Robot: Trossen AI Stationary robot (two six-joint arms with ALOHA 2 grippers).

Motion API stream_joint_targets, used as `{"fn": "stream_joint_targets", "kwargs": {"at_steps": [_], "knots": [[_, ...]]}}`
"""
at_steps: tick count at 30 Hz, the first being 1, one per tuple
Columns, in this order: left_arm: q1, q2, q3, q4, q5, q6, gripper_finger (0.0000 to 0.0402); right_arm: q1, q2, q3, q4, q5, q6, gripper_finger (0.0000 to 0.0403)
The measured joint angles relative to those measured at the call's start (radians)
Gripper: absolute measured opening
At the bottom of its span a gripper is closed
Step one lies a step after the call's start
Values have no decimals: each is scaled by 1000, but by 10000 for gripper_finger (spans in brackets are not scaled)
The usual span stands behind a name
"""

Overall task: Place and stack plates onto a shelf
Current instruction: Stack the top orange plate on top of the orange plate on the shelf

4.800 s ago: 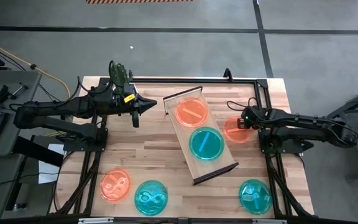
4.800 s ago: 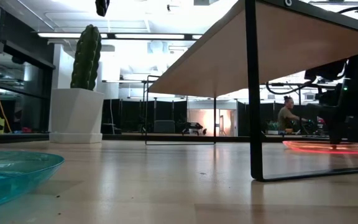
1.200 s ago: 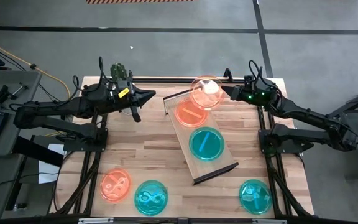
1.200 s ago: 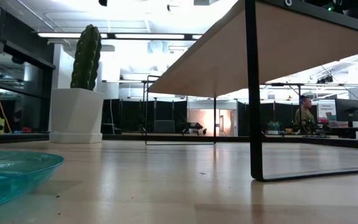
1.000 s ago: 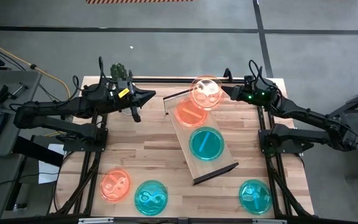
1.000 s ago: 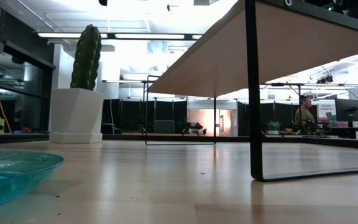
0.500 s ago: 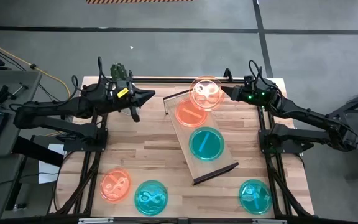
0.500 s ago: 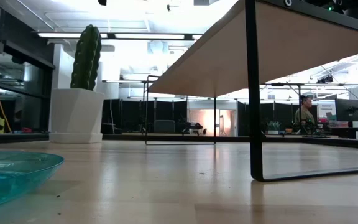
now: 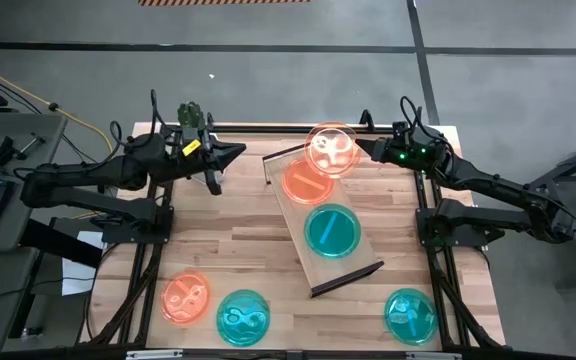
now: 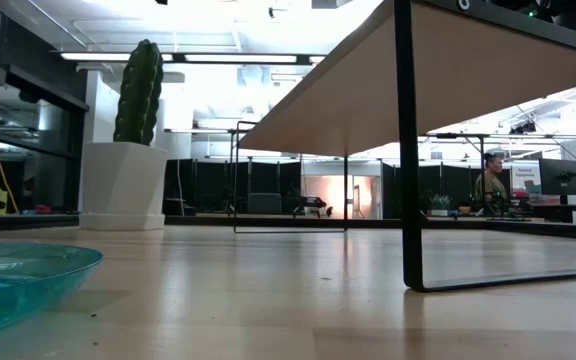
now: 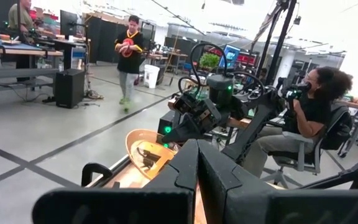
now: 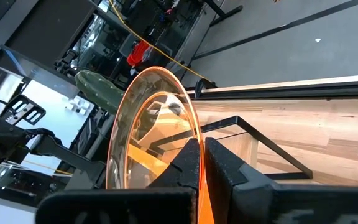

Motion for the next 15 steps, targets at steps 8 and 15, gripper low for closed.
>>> {"fn": "stream_joint_targets", "kwargs": {"at_steps": [8, 15], "knots": [[0, 1, 0, 0, -3, 7, 0, 0, 0, 0, 0, -2, 3, 0], [0, 1, 0, -1, -4, -8, 0, 0, 0, 0, 0, -4, -6, 0]]}}
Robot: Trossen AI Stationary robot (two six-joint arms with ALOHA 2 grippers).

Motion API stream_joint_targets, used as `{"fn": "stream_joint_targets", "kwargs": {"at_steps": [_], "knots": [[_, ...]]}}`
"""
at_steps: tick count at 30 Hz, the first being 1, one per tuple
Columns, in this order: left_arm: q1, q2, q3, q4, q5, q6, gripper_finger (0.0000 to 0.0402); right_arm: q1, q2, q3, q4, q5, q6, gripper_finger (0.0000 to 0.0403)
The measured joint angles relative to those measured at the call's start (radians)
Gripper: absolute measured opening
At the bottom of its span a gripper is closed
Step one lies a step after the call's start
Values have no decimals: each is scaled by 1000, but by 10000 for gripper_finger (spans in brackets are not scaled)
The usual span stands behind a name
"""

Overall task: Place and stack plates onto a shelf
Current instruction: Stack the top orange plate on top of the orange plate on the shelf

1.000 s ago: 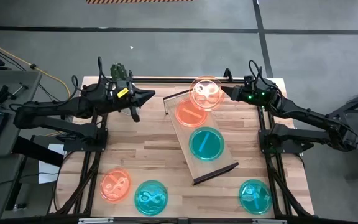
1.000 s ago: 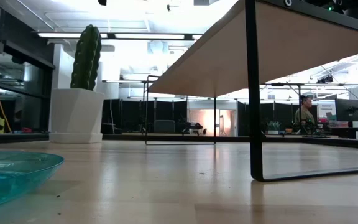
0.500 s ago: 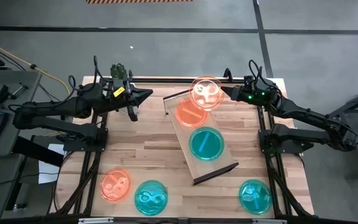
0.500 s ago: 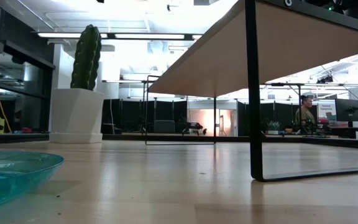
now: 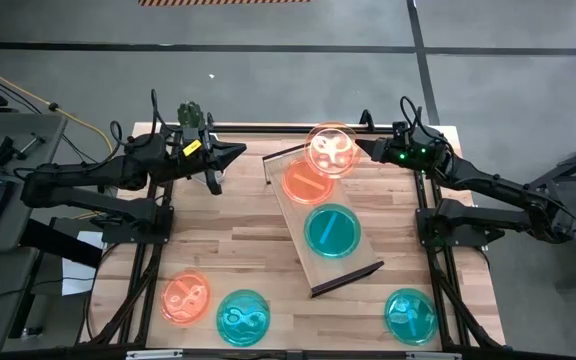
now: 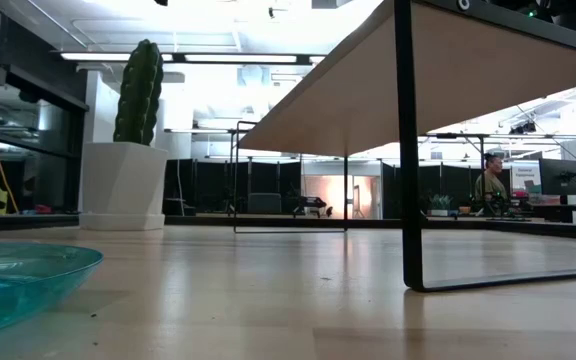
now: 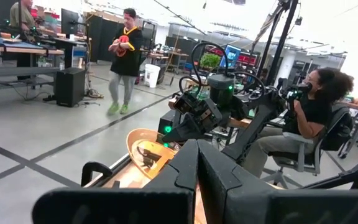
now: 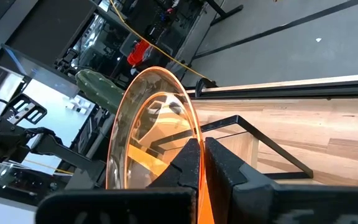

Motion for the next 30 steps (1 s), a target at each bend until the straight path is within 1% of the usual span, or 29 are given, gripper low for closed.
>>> {"fn": "stream_joint_targets", "kwargs": {"at_steps": [4, 8, 11, 13, 16, 21, 24, 27, 28, 30], "knots": [[0, 0, 0, 0, 0, 0, 0, 0, 0, 0, 0, -2, 0, 0], [0, -6, 0, 0, 0, -1, 0, 0, -1, 0, 0, -26, 0, 0], [0, -7, 0, -3, 20, -1, 0, 7, -1, 0, 0, -45, 15, 0], [0, -9, 0, 0, 30, -1, 0, 28, -1, -1, 8, -46, 28, 0], [-1, -11, 0, -4, 34, -2, 0, 93, 1, -1, 42, -41, 34, 0], [0, -13, 0, -2, 34, -1, 0, 240, 33, -1, 42, 68, 68, 0], [0, -13, 0, 0, 34, -2, 0, 314, 93, 7, 7, 186, 168, 0], [0, -13, 0, -1, 34, -2, 0, 352, 179, 69, -37, 327, 189, 0], [0, -13, 0, -1, 34, -2, 0, 354, 204, 94, -50, 354, 194, 0], [0, -13, 0, -1, 34, -2, 0, 349, 255, 145, -88, 368, 178, 0]]}}
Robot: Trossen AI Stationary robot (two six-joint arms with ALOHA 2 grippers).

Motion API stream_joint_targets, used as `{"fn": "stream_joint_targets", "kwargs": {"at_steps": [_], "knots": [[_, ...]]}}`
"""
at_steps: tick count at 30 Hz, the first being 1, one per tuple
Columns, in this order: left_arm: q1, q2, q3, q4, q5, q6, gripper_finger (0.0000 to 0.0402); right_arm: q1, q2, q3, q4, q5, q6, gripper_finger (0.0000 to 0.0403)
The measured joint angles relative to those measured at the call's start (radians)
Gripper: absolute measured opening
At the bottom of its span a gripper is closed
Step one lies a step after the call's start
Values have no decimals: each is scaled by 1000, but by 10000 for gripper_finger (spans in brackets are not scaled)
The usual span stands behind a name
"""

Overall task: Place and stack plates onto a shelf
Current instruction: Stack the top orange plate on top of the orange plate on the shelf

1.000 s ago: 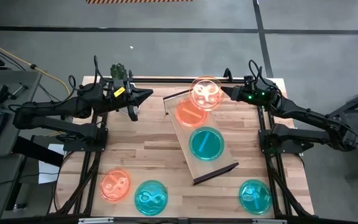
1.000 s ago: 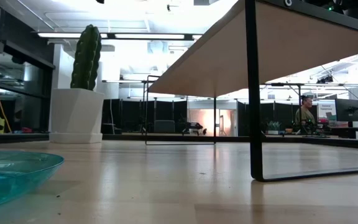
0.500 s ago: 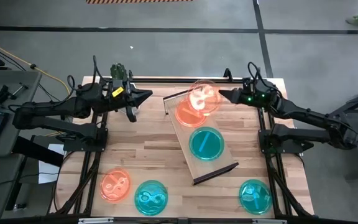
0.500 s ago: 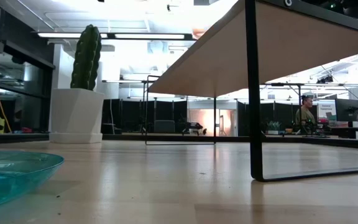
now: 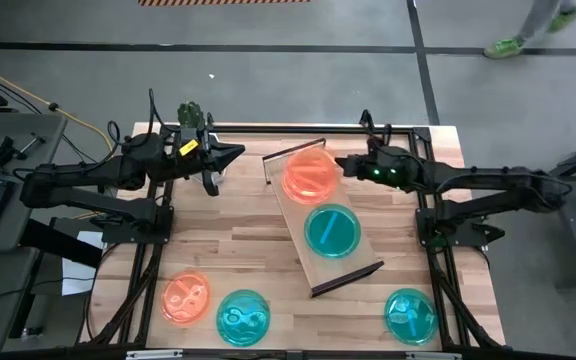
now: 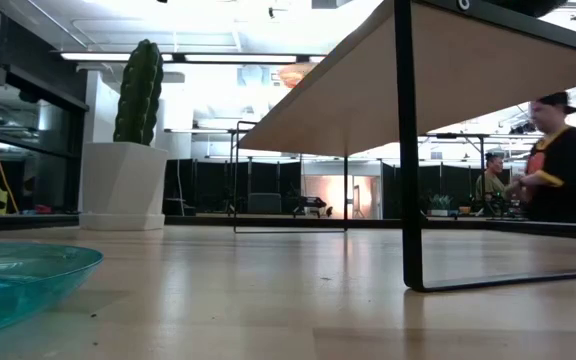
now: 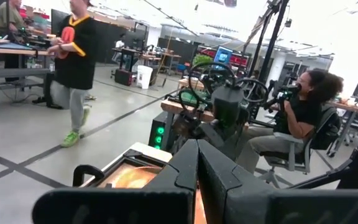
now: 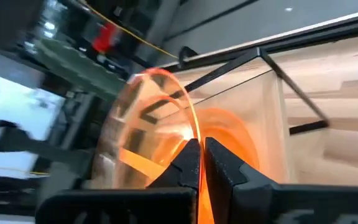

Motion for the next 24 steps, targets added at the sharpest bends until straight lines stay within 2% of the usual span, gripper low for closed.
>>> {"fn": "stream_joint_targets", "kwargs": {"at_steps": [6, 10, 15, 24], "knots": [[0, 0, 0, 1, 0, 0, 0, -3, 123, 143, -181, 0, -52, 0], [0, -3, 0, 23, 0, 0, 0, -3, 151, 194, -244, 3, -83, 0], [0, -10, 1, 40, 0, 1, 0, -3, 151, 203, -290, -5, -92, 0], [0, -9, 1, 39, 1, 2, 0, -2, 165, 202, -264, -60, -92, 0]]}}
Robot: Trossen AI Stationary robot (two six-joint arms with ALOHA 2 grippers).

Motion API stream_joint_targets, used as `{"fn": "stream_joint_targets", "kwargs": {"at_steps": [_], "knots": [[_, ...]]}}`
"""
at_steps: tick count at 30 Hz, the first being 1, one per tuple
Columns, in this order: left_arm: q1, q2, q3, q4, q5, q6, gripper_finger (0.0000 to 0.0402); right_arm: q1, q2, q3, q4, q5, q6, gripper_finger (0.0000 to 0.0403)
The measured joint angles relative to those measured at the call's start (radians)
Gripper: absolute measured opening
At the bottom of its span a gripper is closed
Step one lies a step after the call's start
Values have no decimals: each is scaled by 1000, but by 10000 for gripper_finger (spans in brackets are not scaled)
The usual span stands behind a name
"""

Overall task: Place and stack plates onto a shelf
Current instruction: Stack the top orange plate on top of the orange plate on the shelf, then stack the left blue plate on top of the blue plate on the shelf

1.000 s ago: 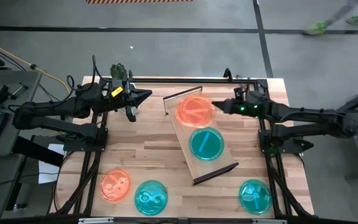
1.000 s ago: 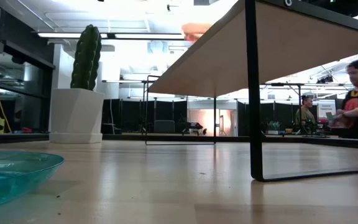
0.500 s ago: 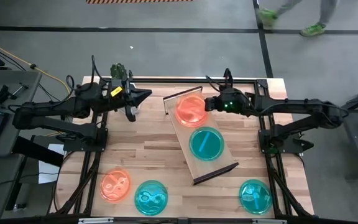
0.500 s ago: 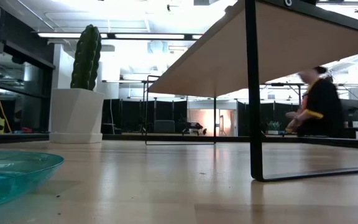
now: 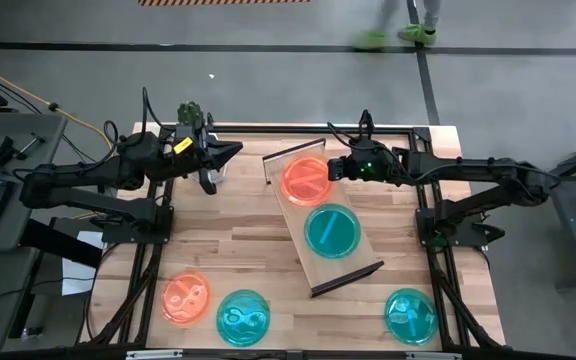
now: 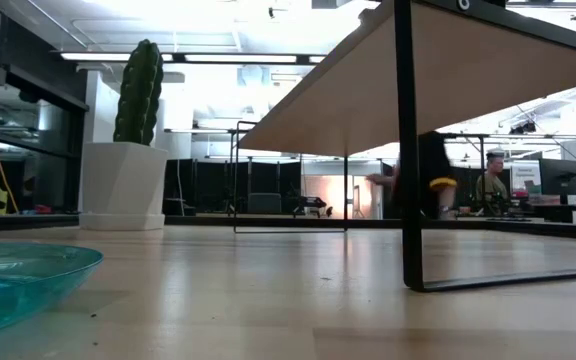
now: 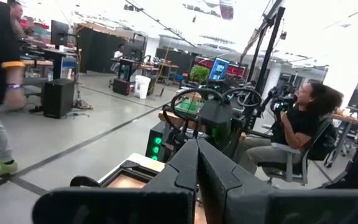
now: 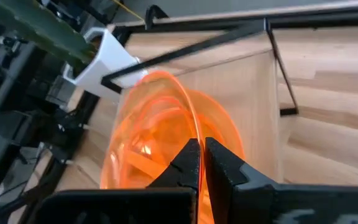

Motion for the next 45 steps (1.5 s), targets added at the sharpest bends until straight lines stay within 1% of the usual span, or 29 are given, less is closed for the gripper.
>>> {"fn": "stream_joint_targets", "kwargs": {"at_steps": [3, 5, 7, 10, 13, 15, 17, 21, 24, 27, 31, 34, 36, 38, 41, 45], "knots": [[0, 0, 0, -1, 0, 0, 0, 0, 5, 0, 3, -9, 12, 8], [0, 0, 0, 0, 0, 0, 0, -3, 7, 0, 1, -13, 19, 26], [0, 0, 0, -1, 0, 1, 0, -3, 6, 0, 7, -17, 19, 53], [0, -13, -1, -2, 1, 26, 0, -3, 2, 0, 8, -27, 15, 106], [0, -28, -1, -7, 1, 43, 0, -11, -14, 0, 7, -37, -36, 157], [0, -43, -1, -7, 1, 43, 0, -27, -36, 0, 5, -61, -67, 181], [0, -62, -1, -9, 0, 43, 0, -43, -68, -1, 4, -68, -90, 196], [-1, -89, 0, -49, 0, 42, 0, -70, -146, -1, -22, -70, -144, 204], [-11, -102, 0, -129, 0, 5, 0, -73, -210, -1, -51, -74, -197, 204], [-39, -103, 0, -234, 20, -31, 0, -72, -269, -1, -87, -117, -251, 204], [-94, -87, 0, -335, 75, -123, 0, -72, -330, -1, -149, -147, -291, 204], [-149, -62, -1, -387, 76, -207, 4, -72, -364, -1, -179, -139, -293, 204], [-192, -40, -1, -418, 77, -273, 14, -72, -381, -1, -192, -131, -294, 204], [-235, -8, -1, -445, 111, -365, 31, -72, -394, -1, -201, -123, -291, 204], [-302, 57, -1, -491, 176, -494, 63, -72, -405, -1, -214, -118, -290, 204], [-409, 166, -1, -506, 186, -607, 110, -72, -404, -1, -226, -117, -288, 204]]}}
